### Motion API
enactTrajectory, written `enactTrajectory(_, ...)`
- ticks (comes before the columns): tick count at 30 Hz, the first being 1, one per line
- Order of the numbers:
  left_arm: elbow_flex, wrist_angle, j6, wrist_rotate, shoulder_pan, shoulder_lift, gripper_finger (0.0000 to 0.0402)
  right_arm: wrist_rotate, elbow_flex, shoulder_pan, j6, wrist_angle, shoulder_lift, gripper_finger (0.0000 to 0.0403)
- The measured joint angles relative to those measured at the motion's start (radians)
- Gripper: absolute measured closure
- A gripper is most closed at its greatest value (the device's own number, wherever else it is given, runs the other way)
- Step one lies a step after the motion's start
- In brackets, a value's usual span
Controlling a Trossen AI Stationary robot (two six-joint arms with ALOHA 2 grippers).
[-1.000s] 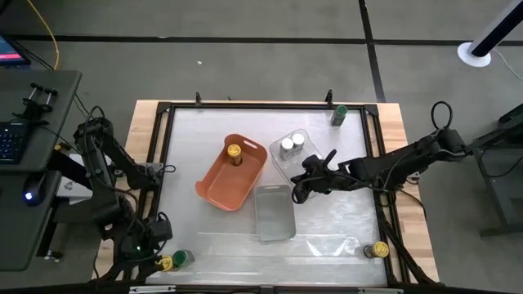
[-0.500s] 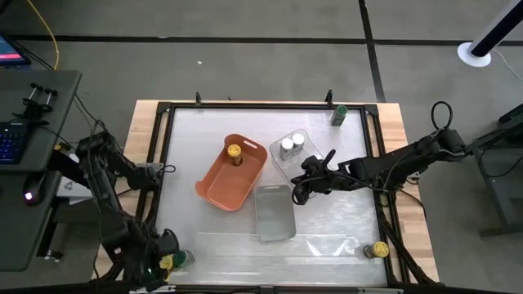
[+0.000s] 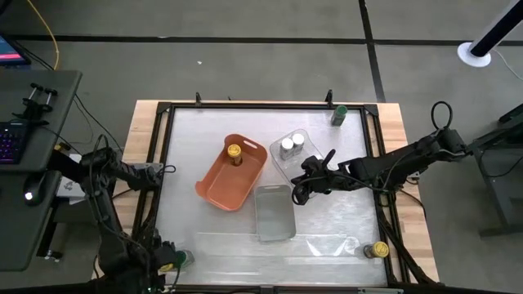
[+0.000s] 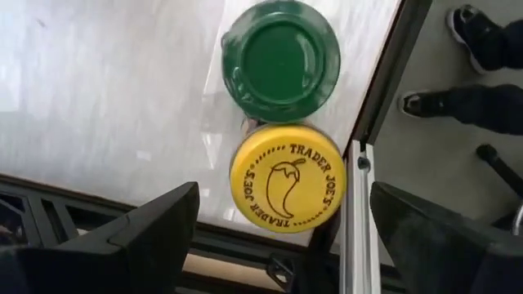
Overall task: Sort spices by type
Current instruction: Put the yellow seasoning bottle into the orange bin
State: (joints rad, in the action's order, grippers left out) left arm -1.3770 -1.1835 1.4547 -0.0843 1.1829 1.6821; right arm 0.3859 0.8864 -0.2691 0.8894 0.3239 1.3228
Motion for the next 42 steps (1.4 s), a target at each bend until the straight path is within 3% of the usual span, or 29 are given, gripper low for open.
enactTrajectory(6, 0.003, -0.024, 0.027, -0.060, 0.017, 0.000, 0.0055, 0.000, 0.000, 0.000, 0.000, 0.000, 0.000, 0.0402)
enactTrajectory(42, 0.008, 0.046, -0.087, -0.053, 0.014, 0.083, 0.0056, 0.001, 0.000, 0.000, -0.008, 0.008, 0.000, 0.0402)
